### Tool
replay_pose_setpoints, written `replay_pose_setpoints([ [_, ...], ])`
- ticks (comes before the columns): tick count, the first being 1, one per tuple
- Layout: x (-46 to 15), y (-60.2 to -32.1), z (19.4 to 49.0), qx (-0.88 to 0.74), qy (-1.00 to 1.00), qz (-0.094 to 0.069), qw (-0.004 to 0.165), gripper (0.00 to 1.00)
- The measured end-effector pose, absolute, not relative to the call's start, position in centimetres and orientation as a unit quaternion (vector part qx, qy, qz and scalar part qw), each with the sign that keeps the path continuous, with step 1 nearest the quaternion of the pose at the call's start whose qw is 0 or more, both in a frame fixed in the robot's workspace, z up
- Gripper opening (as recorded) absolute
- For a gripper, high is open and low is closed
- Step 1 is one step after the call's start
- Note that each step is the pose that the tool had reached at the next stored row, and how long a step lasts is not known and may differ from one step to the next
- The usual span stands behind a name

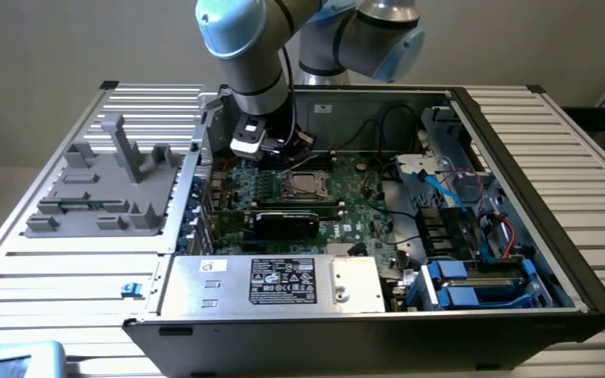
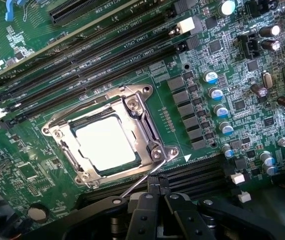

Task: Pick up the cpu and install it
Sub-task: 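Install the first cpu locking lever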

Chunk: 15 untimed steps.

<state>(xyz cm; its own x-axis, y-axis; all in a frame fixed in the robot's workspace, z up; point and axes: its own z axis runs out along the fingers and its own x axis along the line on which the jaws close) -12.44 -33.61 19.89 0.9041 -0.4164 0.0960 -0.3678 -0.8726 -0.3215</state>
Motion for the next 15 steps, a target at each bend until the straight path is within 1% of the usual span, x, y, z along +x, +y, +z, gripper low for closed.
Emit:
replay_pose_setpoints([
  [15,-11.57,-33.64,19.60,-0.964,0.204,-0.082,0.150,0.11],
])
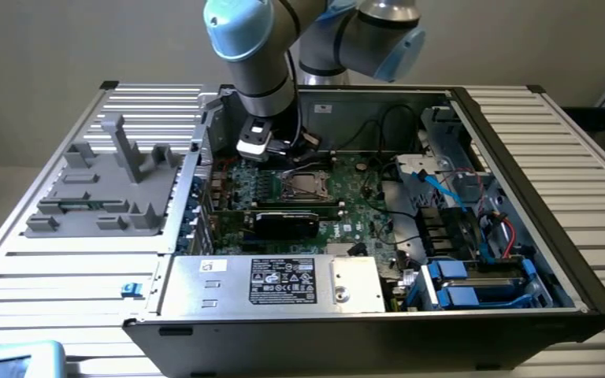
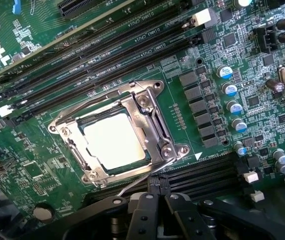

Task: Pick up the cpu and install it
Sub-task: 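Install the first cpu locking lever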

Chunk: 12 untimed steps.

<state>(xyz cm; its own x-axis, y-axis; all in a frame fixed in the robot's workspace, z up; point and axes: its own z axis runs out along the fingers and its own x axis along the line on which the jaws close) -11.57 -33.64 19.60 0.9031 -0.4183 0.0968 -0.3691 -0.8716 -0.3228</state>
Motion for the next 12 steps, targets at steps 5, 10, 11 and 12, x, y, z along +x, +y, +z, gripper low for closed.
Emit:
replay_pose_setpoints([
  [5,-11.41,-33.74,19.48,-0.964,0.205,-0.082,0.150,0.11],
  [10,-11.14,-33.78,19.43,-0.964,0.205,-0.082,0.150,0.11],
  [11,-11.08,-33.80,19.42,-0.964,0.206,-0.082,0.150,0.11],
  [12,-11.01,-33.80,19.42,-0.963,0.206,-0.082,0.150,0.11],
])
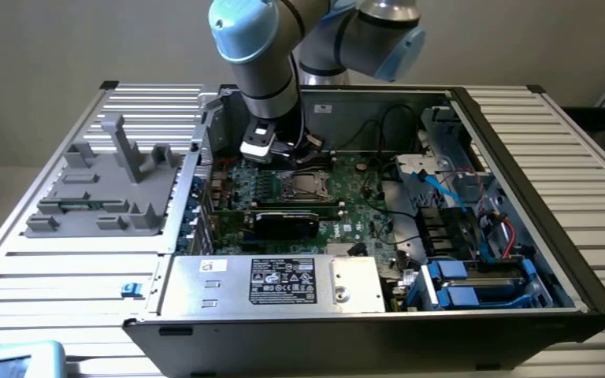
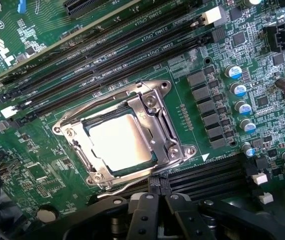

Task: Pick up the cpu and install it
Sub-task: 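Install the first cpu locking lever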

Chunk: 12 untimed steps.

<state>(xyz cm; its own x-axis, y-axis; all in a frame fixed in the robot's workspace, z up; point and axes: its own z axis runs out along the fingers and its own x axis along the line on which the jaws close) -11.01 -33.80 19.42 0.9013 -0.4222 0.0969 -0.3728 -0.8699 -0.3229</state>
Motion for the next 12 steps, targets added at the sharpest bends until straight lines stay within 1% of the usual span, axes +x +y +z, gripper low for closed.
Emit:
replay_pose_setpoints([
  [10,-10.55,-33.85,19.39,-0.963,0.211,-0.081,0.150,0.11],
  [12,-10.50,-33.84,19.38,-0.963,0.212,-0.078,0.149,0.11],
])
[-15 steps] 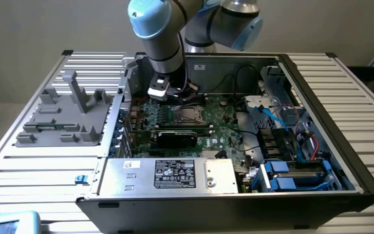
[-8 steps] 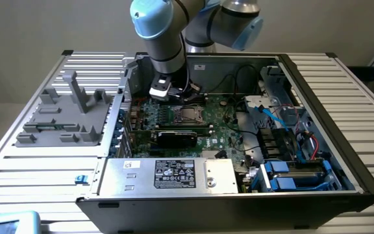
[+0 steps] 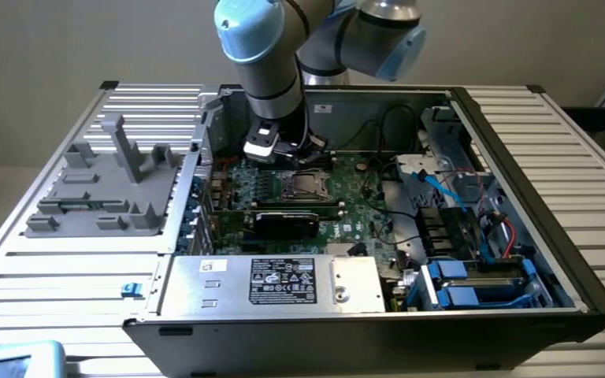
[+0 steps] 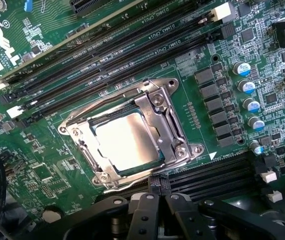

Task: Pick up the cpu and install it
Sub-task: 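Install the first cpu locking lever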

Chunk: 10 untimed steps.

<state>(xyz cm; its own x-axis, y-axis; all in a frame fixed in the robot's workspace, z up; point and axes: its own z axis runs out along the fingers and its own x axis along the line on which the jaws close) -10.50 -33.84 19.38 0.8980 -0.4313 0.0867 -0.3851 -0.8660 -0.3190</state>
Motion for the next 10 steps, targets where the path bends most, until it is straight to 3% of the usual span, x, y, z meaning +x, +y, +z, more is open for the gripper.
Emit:
replay_pose_setpoints([
  [4,-10.53,-33.86,19.40,-0.964,0.216,-0.061,0.144,0.11],
  [10,-10.50,-33.86,19.61,-0.964,0.217,-0.055,0.143,0.11],
])
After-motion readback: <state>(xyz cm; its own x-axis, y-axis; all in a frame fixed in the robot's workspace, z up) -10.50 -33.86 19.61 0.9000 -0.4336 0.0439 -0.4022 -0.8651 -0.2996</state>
